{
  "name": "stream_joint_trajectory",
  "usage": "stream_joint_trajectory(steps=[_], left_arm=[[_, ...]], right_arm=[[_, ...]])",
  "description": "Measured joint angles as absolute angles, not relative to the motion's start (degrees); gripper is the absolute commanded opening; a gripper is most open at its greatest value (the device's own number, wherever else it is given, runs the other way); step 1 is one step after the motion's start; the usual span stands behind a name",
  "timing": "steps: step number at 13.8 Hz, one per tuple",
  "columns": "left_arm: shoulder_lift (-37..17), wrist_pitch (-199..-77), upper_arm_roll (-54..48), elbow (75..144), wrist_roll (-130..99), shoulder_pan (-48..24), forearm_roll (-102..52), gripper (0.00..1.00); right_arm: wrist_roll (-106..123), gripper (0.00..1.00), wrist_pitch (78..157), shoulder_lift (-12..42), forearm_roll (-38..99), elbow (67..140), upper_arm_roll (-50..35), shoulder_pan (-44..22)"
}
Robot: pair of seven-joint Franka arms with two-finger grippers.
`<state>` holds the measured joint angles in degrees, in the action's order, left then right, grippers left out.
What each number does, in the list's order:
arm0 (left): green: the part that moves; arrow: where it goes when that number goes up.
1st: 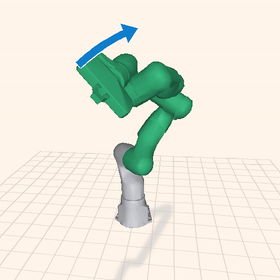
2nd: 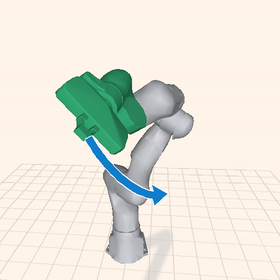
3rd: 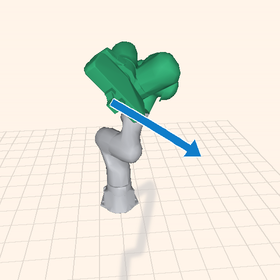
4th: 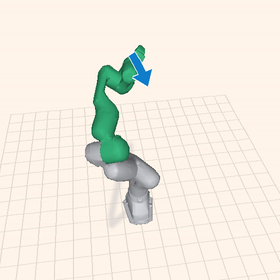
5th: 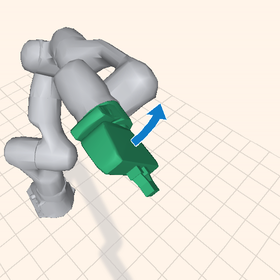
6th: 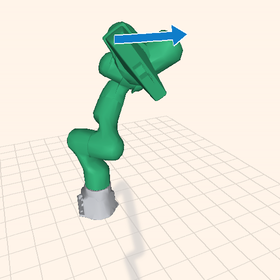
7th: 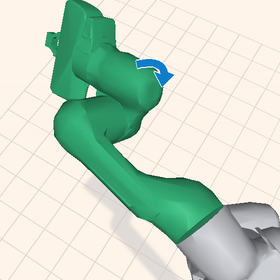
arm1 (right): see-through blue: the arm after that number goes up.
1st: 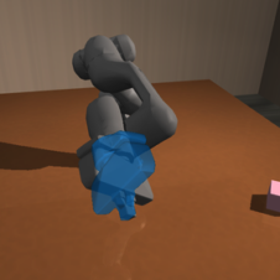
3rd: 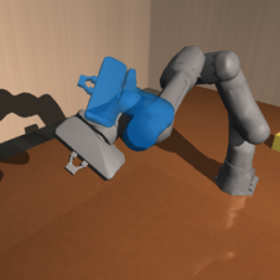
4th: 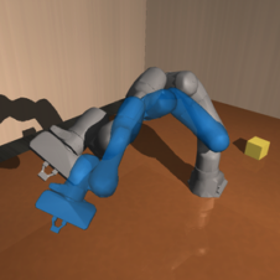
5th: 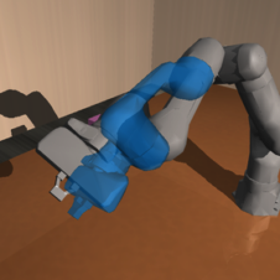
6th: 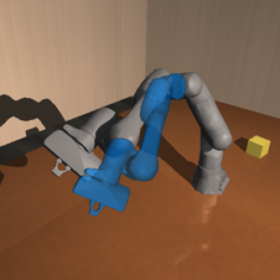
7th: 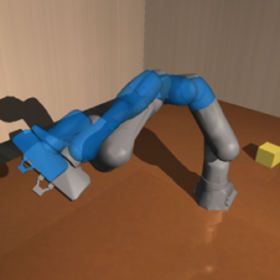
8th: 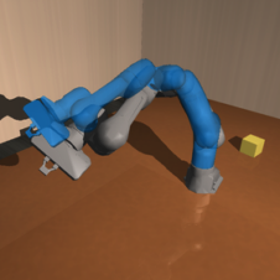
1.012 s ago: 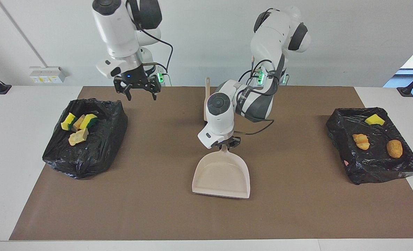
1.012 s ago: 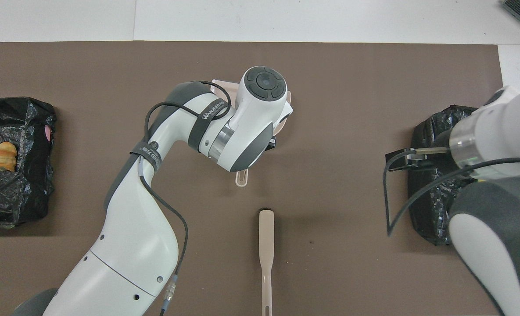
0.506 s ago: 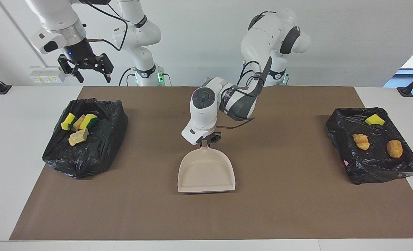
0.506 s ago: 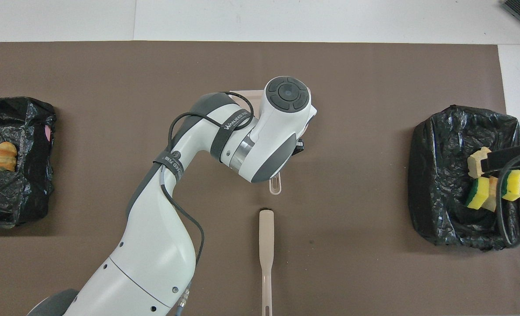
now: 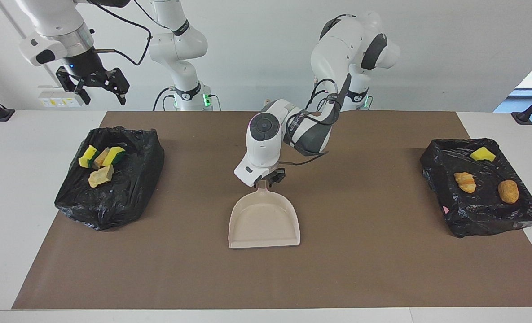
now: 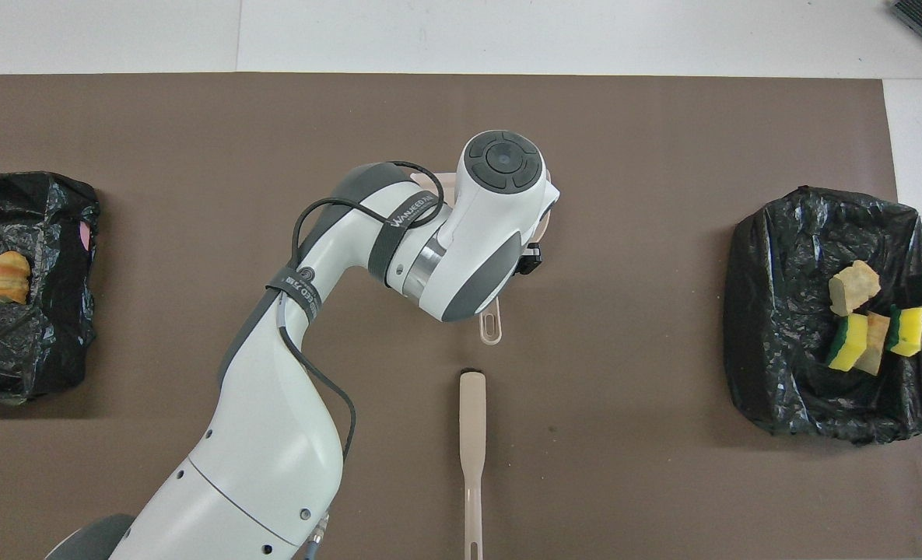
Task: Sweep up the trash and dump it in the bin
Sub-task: 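Bring the dustpan back with the left gripper while the right gripper releases the brush, then set the dustpan on the table and open the left gripper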
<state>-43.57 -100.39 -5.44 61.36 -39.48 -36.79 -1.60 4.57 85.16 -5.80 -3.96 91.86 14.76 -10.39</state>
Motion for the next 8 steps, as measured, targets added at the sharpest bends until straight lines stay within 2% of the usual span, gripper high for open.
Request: stream_joint_trajectory(steps=[3, 5, 8], left_arm=[[-37.57, -99.09, -4.71, 63.91, -37.08, -35.83, -1.31, 1.0], [-29.68, -97.64, -4.3, 69.75, -33.89, -32.87, -1.28, 1.0], [-16.64, -94.76, -4.03, 78.82, -26.08, -24.75, -1.14, 1.0]], right_arm=[[4.82, 1.0, 85.16, -5.8, -3.99, 91.86, 14.71, -10.47], [4.82, 1.0, 85.16, -5.8, -4.01, 91.86, 14.7, -10.66], [4.82, 1.0, 85.16, -5.8, -4.03, 91.86, 14.7, -10.77]])
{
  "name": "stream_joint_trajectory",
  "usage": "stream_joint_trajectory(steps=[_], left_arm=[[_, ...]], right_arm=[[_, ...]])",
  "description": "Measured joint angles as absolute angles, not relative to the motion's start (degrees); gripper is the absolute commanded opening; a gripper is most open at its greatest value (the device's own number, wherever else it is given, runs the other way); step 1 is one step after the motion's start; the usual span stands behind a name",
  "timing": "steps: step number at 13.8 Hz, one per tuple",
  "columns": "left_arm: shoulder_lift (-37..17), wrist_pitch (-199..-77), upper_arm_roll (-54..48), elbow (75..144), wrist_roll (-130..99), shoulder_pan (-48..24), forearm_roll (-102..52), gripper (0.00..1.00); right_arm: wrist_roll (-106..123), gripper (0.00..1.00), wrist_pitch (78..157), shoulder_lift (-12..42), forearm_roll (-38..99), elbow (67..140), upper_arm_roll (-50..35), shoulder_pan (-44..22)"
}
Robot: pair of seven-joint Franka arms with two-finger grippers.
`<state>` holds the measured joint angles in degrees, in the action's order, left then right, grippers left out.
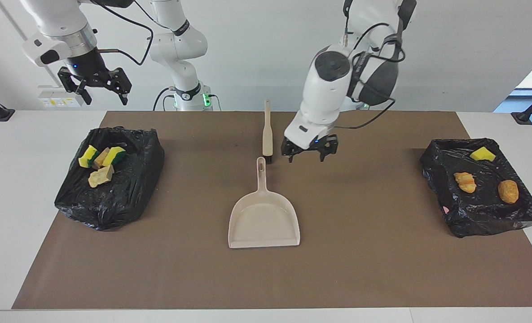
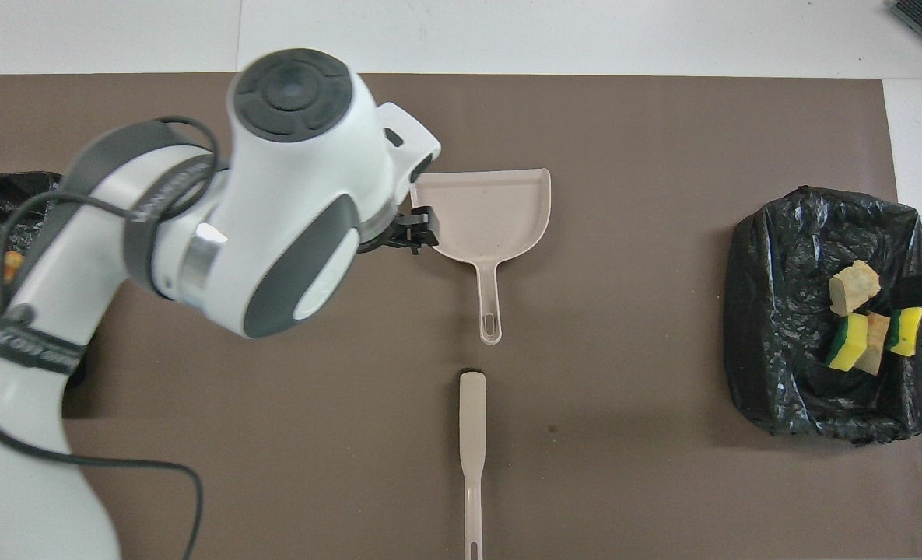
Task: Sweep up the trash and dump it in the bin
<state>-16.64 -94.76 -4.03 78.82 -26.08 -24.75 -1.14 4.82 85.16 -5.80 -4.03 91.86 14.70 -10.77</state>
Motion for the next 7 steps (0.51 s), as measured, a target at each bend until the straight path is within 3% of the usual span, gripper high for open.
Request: stream_joint_trajectory(steps=[3, 7], left_arm=[[-6.33, -89.48, -3.77, 83.98, -11.92, -16.27, -1.16, 1.0], [2.11, -84.3, -3.49, 85.39, 1.76, -7.64, -1.16, 1.0]], right_arm=[[4.82, 1.0, 85.16, -5.8, -4.05, 91.86, 14.71, -10.8], [4.82, 1.0, 85.16, -5.8, -4.06, 91.85, 14.71, -10.81]])
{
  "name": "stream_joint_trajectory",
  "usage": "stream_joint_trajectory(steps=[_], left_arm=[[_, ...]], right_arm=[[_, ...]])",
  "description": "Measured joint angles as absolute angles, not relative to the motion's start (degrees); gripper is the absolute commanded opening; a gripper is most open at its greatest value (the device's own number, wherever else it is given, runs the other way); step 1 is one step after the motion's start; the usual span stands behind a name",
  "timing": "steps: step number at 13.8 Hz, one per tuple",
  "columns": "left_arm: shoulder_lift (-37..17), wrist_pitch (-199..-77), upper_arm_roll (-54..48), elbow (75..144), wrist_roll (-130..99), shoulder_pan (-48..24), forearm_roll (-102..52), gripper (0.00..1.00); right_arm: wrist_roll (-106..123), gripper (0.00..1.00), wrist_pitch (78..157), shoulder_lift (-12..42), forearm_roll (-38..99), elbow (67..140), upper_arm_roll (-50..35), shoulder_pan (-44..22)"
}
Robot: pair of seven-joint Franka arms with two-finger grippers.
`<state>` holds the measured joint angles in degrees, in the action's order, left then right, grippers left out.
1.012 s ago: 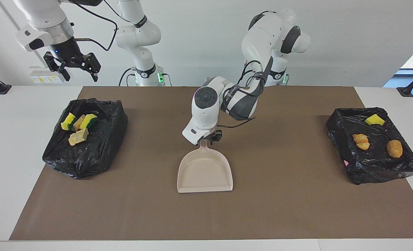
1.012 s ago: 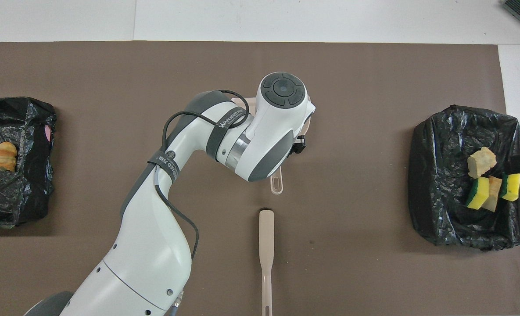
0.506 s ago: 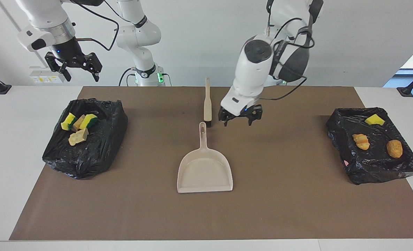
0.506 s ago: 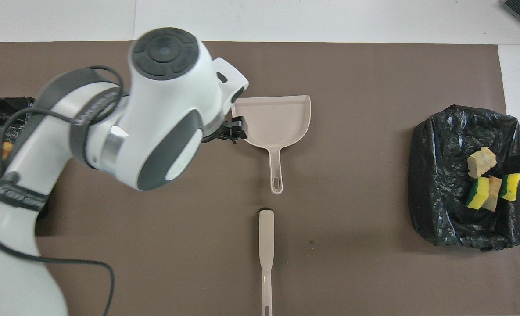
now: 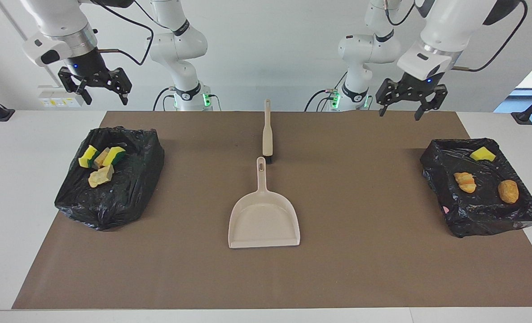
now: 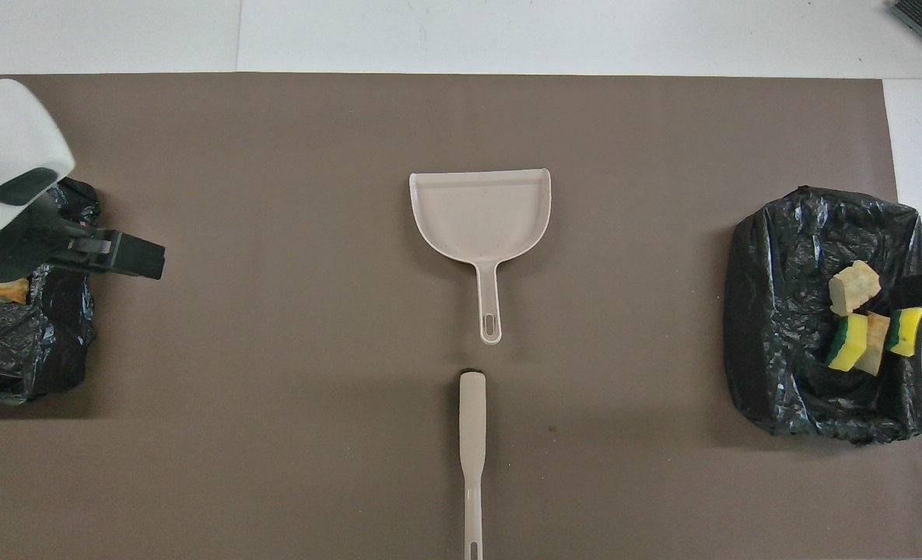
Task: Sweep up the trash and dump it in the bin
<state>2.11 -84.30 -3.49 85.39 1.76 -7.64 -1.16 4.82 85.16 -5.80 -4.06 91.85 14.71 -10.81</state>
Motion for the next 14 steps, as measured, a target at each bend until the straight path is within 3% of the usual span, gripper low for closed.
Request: stream_joint_trajectory(steps=[4, 9, 14], left_arm=[[4.16, -82.76, -3.44, 84.44, 3.85, -5.33, -1.08, 1.0], [0.6, -77.52, -2.16, 77.66, 3.88, -4.92, -0.96, 1.0], [-0.06, -76.67, -1.84, 76.61, 4.01, -4.92, -0.99, 1.0]], right_arm=[[4.82, 1.0, 85.16, -5.8, -4.07, 91.85, 14.71, -10.82], [4.82, 1.0, 85.16, -5.8, -4.07, 91.85, 14.71, -10.82], [4.82, 1.0, 85.16, -5.81, -4.07, 91.85, 14.71, -10.82]])
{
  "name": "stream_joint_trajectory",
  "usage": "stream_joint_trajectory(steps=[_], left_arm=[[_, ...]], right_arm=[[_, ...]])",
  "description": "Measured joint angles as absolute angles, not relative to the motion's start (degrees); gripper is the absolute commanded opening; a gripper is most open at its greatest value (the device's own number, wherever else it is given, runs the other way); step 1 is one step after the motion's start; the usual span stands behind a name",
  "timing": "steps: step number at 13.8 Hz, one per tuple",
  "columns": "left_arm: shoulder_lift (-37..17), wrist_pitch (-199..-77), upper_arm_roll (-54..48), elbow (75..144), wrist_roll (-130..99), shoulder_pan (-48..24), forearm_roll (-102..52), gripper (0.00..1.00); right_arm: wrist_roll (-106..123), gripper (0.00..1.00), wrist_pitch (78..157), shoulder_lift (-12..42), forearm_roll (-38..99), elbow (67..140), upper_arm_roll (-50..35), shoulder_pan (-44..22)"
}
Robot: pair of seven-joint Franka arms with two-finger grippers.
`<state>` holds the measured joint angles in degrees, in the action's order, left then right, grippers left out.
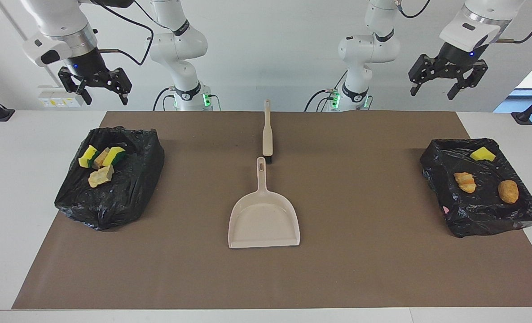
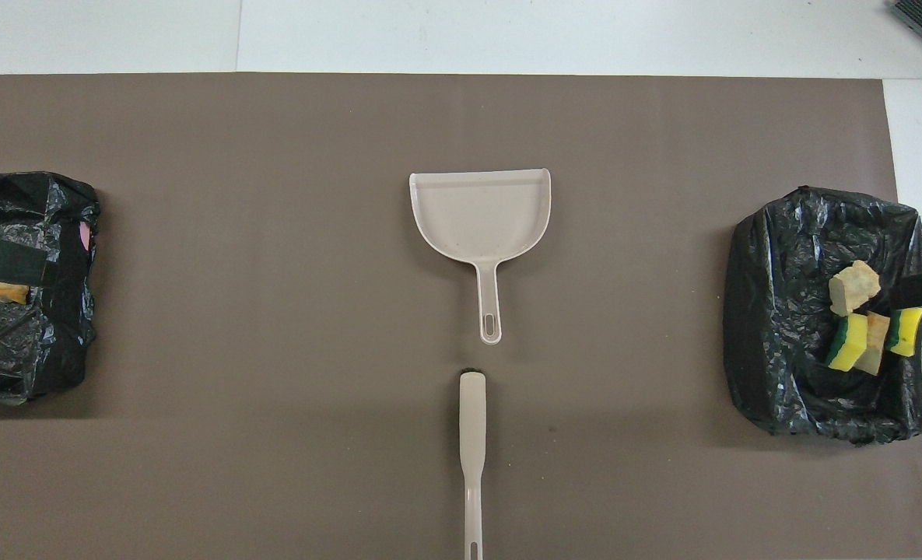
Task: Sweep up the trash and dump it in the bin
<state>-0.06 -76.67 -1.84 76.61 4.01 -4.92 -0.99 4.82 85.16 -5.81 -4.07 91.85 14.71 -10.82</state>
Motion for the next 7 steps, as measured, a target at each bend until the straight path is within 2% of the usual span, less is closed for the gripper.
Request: stream_joint_trajectory(steps=[7], left_arm=[[1.21, -76.35, -1.01, 78.44, 4.01, -3.28, -0.94, 1.0]], right_arm=[[4.82, 1.0, 85.16, -5.8, -4.07, 91.85, 14.71, -10.82]])
